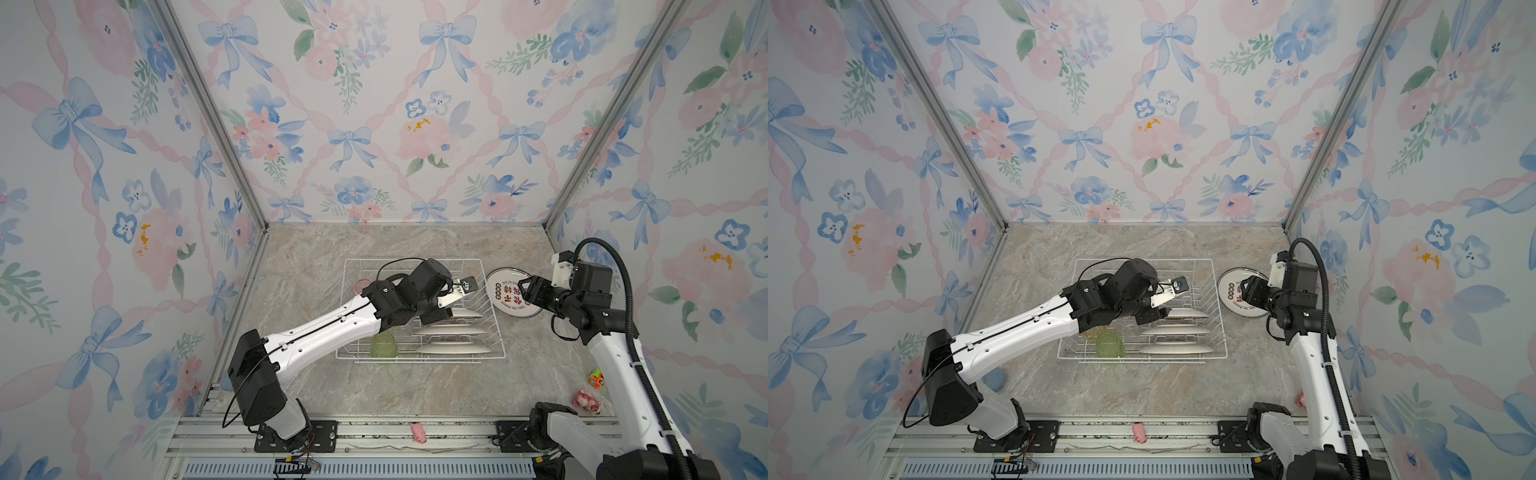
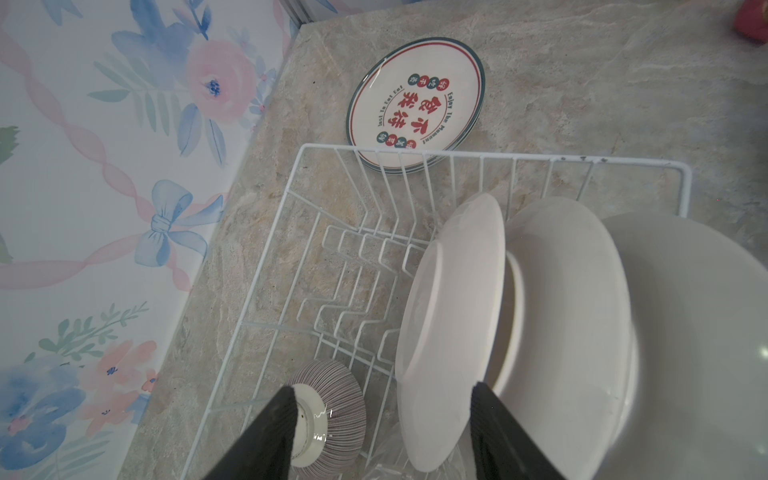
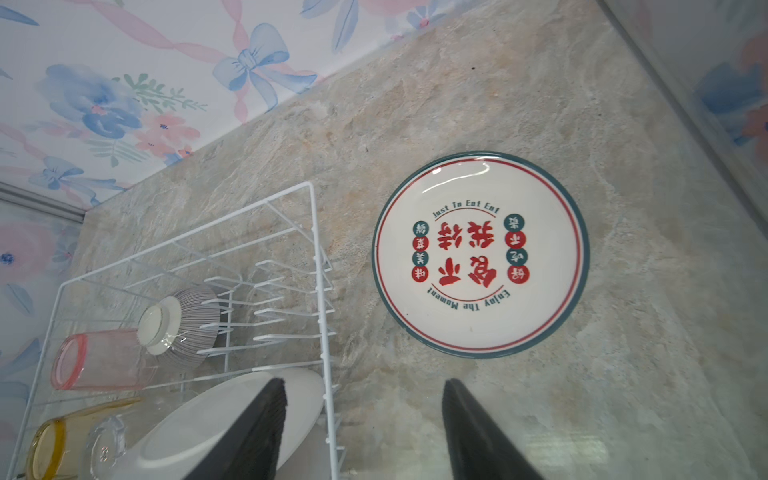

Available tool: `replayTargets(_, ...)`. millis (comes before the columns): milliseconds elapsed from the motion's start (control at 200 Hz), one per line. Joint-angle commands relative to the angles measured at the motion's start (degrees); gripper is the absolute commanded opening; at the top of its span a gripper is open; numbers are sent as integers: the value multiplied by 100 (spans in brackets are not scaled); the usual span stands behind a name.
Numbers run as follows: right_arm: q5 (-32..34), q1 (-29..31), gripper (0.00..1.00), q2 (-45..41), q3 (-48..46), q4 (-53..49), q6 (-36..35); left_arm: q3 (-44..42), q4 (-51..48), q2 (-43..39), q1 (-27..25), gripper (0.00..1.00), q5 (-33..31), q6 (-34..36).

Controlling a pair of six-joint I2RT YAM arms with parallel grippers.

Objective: Unload the mixed dishes from the dish rack
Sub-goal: 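Close the left gripper on the rim of the orange-sunburst plate in the rack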

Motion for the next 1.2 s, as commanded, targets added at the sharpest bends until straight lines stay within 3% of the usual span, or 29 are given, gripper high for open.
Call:
replayTargets(0, 283, 395, 63, -101, 155, -326, -64, 146, -248, 191, -129, 62, -150, 141)
replayTargets(370, 307, 759, 63, -112, 37, -90, -16, 431, -311, 504, -280, 59, -567, 417)
replayTargets(795, 412, 766, 65, -105, -56, 2, -118, 927, -790, 903, -273, 58, -86, 577)
replayTargets(1050, 400, 758, 65, -11, -55, 76, -140, 1325, -1222, 1317, -258, 47, 14, 578)
replayTargets(1195, 408, 759, 65, 14, -69, 94, -155, 1439, -1365, 1477, -261, 46, 55, 608)
